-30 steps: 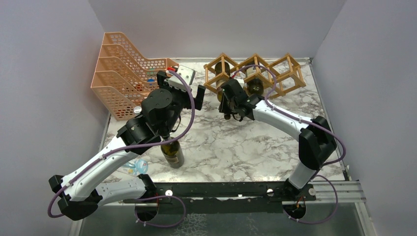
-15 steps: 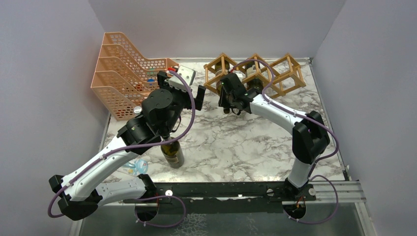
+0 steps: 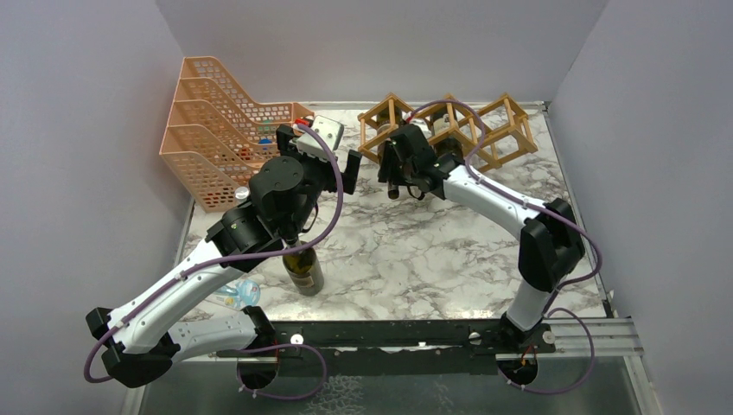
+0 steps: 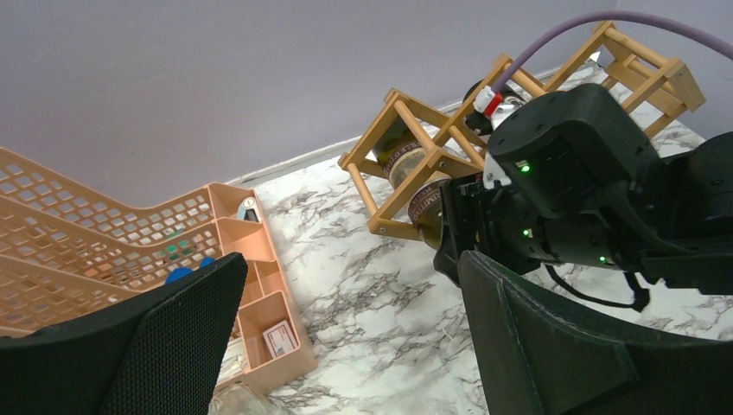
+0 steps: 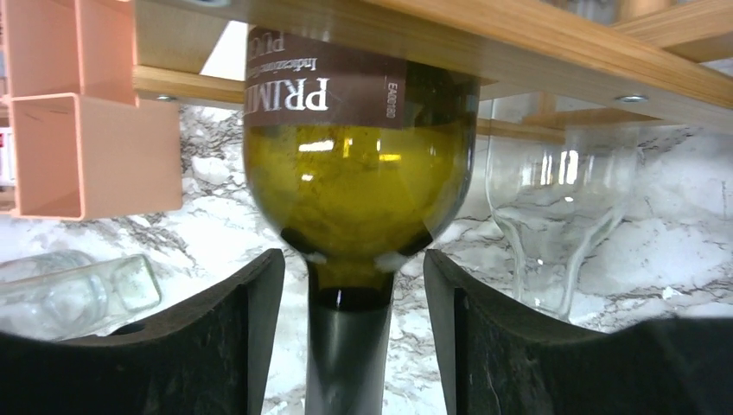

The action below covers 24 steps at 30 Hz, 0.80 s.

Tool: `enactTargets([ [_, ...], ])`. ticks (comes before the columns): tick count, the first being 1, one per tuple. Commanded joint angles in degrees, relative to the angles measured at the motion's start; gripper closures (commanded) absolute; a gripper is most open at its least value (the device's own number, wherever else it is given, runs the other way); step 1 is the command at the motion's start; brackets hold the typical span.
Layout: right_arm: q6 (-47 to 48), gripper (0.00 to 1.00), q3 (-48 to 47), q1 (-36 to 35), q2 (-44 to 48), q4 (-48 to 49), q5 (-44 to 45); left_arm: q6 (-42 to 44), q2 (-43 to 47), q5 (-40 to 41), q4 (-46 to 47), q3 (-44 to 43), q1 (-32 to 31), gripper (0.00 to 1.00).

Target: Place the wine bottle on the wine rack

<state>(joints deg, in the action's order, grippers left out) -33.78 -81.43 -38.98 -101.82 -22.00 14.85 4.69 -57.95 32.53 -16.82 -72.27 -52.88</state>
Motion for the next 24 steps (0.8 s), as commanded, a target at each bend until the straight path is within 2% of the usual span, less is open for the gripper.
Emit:
enactTargets([
  [1, 1.37, 0.35, 1.34, 0.22, 7.48, 1.22, -0.64, -0.45, 1.12, 0.66, 1.19, -0.47, 0.24, 0.01],
  [7, 8.51, 0.33, 4.43, 0.26, 15.37, 2.92, -5.83, -1.11, 1.98, 2.04, 1.2, -1.31, 0.24, 0.01],
  [14, 19.16, 0.32, 11.09, -0.24, 23.4, 11.24, -25.91, -2.13, 4.66, 4.61, 2.12, -2.76, 0.24, 0.01],
  [21, 24.12, 0.3, 15.97, -8.65, 24.79, 21.04, -35.1, -3.08, 7.71, 5.61, 3.39, -2.5, 0.24, 0.01],
  [24, 25.13, 0.33, 16.36, -13.19, 23.57, 25.97, -37.6, -2.96, 8.47, 6.23, 3.52, -2.82, 0.24, 0.01],
])
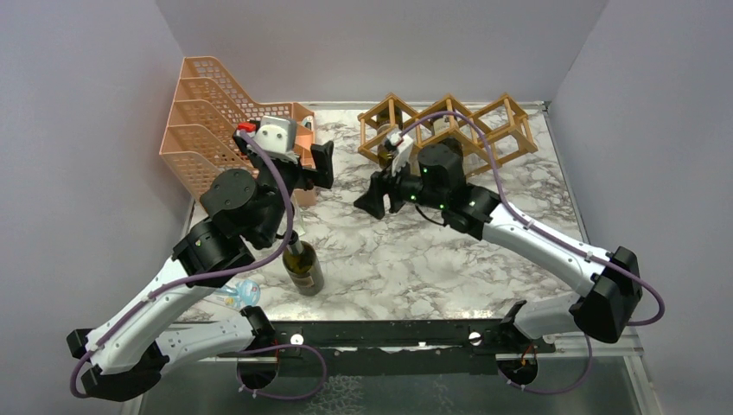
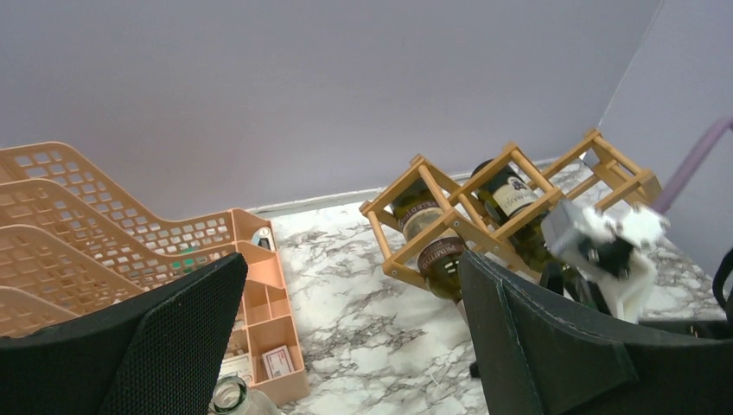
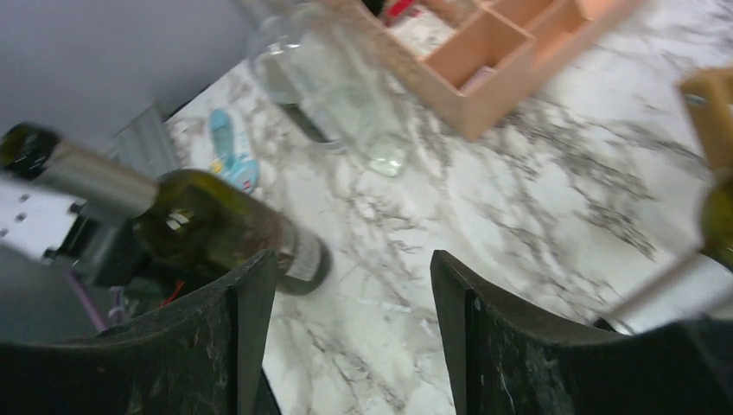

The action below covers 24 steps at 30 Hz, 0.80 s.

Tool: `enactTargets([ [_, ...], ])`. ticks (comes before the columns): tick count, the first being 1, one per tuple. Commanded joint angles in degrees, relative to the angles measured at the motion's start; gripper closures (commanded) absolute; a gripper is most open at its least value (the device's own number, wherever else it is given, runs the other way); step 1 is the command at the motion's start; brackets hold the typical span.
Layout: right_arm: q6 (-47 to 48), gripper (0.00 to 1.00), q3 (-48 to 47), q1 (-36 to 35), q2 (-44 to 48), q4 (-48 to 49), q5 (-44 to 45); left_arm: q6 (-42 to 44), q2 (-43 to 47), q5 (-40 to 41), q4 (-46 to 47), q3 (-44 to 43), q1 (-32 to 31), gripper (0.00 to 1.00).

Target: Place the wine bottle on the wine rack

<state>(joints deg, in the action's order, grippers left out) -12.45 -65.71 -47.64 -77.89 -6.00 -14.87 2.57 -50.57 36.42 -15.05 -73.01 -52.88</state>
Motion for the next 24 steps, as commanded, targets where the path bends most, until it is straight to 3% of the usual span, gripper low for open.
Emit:
enactTargets([
  [1, 4.49, 0.34, 0.41, -6.04, -0.92, 11.11, -8.76, -0.75, 1.25, 2.6, 1.77, -2.22, 0.24, 0.01],
  [11, 9.07, 0.38, -2.9, -14.04, -7.34, 17.17, -15.12, -0.56, 2.71, 3.01, 2.15, -2.84, 0.23, 0.01],
  [16, 9.83, 0.38, -4.07, -15.58, -10.71, 20.78, -12.81, -0.29, 2.83, 3.2, 2.85, -2.5, 0.23, 0.01],
  [24, 11.32, 0.4, -7.47, -17.89, -18.06, 25.31, -18.2, -0.11, 2.94, 2.93, 3.38, -1.55, 0.19, 0.01],
])
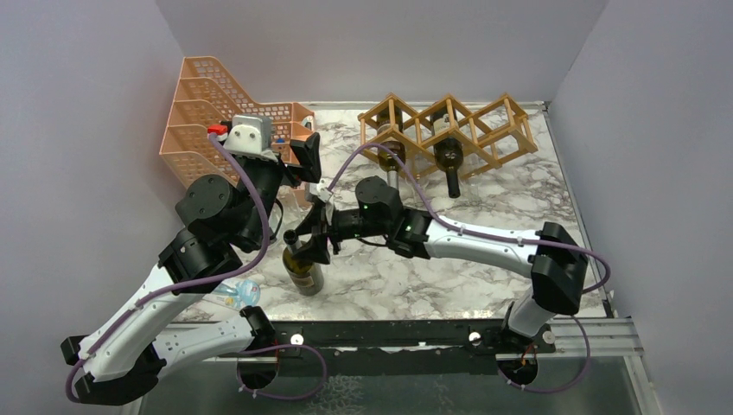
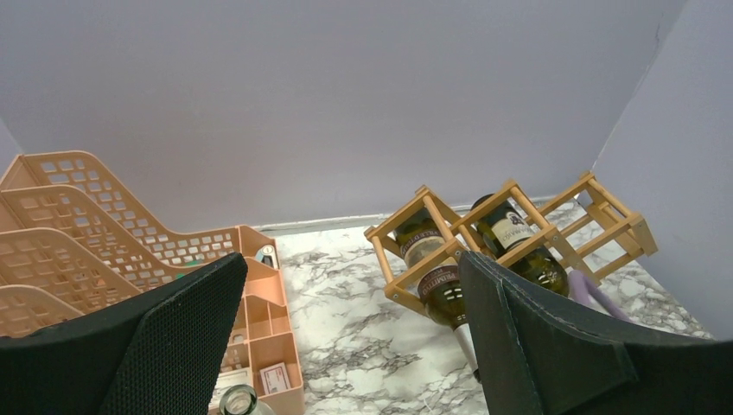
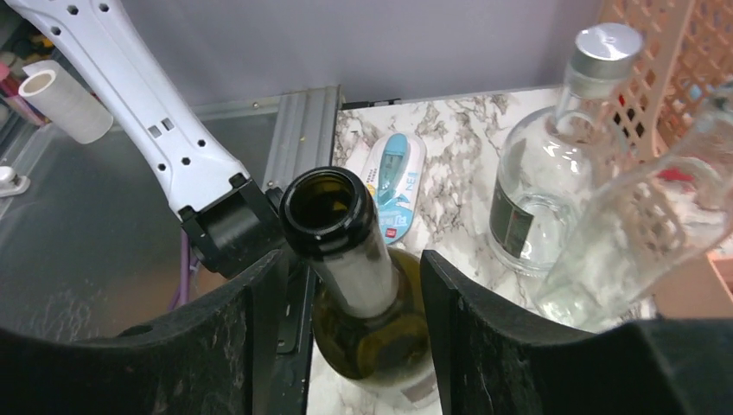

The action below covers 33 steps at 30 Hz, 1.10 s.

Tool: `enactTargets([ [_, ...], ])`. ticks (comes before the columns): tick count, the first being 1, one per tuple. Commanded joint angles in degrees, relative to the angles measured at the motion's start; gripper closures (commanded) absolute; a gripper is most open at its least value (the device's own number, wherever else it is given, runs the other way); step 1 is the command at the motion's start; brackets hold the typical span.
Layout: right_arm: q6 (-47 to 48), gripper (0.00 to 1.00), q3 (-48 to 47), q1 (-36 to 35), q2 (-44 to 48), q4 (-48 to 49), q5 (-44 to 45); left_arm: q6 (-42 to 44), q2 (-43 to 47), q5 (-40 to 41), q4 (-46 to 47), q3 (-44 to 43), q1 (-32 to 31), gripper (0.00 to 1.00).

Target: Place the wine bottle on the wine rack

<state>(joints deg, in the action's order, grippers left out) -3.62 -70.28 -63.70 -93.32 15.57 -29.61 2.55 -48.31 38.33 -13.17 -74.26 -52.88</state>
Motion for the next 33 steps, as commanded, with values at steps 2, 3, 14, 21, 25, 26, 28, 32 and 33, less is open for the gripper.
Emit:
enactTargets([
  [2, 3.03, 0.42, -3.78, -2.47, -3.82, 3.83, -3.49, -0.09, 0.82, 1.18, 1.48, -0.06, 0.23, 0.01],
  [3, 3.29, 0.43, -4.35, -2.69, -4.34, 3.85, -3.46, -0.09, 0.81, 1.26, 1.48, -0.02, 0.24, 0.01],
  [14, 8.12, 0.76, -1.21, -4.31, -2.96, 8.73, 3.5, 0.0, 0.94, 1.46, 1.34, 0.25, 0.22, 0.01],
  [21, 10.82, 0.93, 3.26, -4.33, 2.69, 10.34, 13.24, -0.41, 0.95, 0.95, 1.11, 0.58, 0.24, 0.01],
  [25, 11.76, 0.97, 7.53, -4.35, 8.06, 11.12, 20.73, -0.6, 0.86, 0.51, 1.02, 0.82, 0.23, 0.01],
  [26, 11.79, 0.97, 8.55, -4.33, 9.59, 11.01, 22.5, -0.66, 0.79, 0.33, 1.04, 0.95, 0.24, 0.01],
  [28, 11.68, 0.98, 11.26, -4.35, 13.18, 10.68, 26.87, -0.82, 0.59, -0.1, 1.04, 1.24, 0.24, 0.01],
  [32, 10.15, 0.99, 15.85, -4.33, 20.27, 9.13, 35.75, -2.02, 0.48, -0.38, 2.13, 3.67, 0.23, 0.01],
  [33, 9.66, 0.99, 17.02, -4.37, 22.06, 8.62, 37.99, -2.49, 0.55, -0.76, 2.47, 4.63, 0.24, 0.01],
])
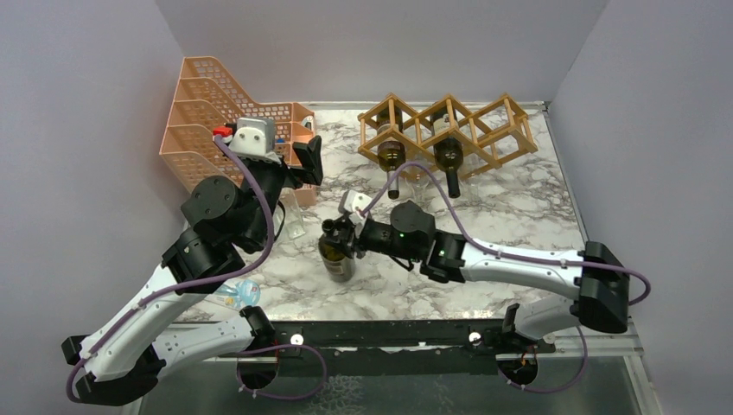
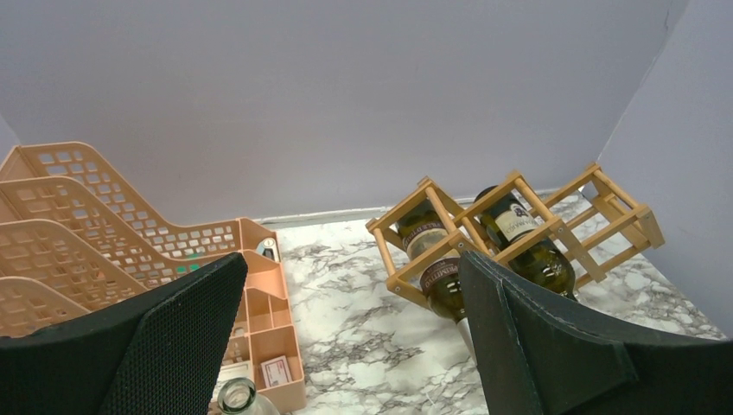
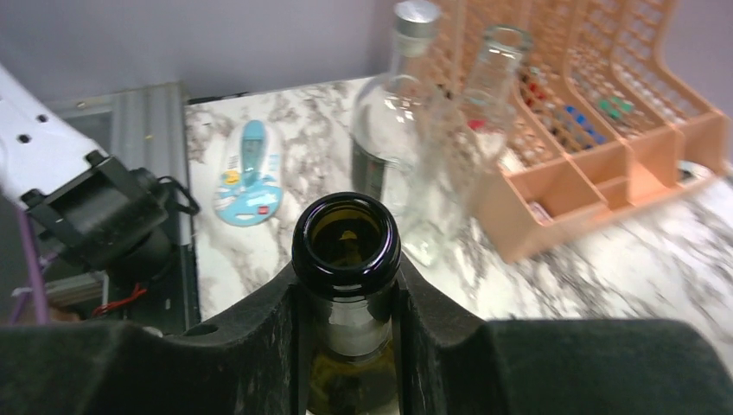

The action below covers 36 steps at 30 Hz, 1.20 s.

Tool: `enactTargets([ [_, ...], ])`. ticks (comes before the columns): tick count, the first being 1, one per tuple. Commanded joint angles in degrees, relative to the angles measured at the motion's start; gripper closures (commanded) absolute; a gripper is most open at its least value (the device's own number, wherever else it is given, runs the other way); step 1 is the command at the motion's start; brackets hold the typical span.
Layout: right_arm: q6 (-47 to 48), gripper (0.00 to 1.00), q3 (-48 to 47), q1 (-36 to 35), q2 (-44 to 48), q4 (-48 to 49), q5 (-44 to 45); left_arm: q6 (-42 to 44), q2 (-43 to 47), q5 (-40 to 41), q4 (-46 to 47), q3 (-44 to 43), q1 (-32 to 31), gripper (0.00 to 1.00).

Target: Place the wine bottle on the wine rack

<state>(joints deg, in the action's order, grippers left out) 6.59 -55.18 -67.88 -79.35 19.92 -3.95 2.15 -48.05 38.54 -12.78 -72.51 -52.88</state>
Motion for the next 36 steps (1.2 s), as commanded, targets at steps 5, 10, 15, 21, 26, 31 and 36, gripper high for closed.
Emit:
enactTargets([
  [5, -3.56, 0.99, 6.28, -0.18, 17.18, -0.82, 23.32, -6.15, -0.5, -4.49, 2.67, 7.94, 0.24, 0.01],
  [10, -6.2, 0.99, 7.15, -0.15, 24.03, -7.67, 32.5, -10.48, -0.12, -7.31, 7.47, 16.57, 0.24, 0.01],
  [15, -8.21, 0.99, 5.77, -0.15, 28.08, -12.97, 38.41, -10.63, 0.9, -16.73, 16.62, 26.79, 0.23, 0.01],
  [21, -9.78, 0.99, 2.83, -0.15, 30.15, -17.04, 38.66, -6.54, 2.0, -38.02, 26.38, 36.8, 0.23, 0.01],
  [26, -9.58, 0.99, 2.44, -0.18, 31.97, -16.78, 37.58, -2.99, -1.12, -53.04, 24.95, 38.29, 0.24, 0.01],
  [31, -9.72, 0.99, 2.32, -0.16, 33.68, -16.79, 36.45, -2.27, -3.21, -57.13, 24.95, 39.79, 0.14, 0.01],
  [36, -9.53, 0.99, 2.23, -0.15, 35.56, -16.5, 32.71, -4.13, -6.76, -55.33, 35.97, 42.94, 0.15, 0.01],
])
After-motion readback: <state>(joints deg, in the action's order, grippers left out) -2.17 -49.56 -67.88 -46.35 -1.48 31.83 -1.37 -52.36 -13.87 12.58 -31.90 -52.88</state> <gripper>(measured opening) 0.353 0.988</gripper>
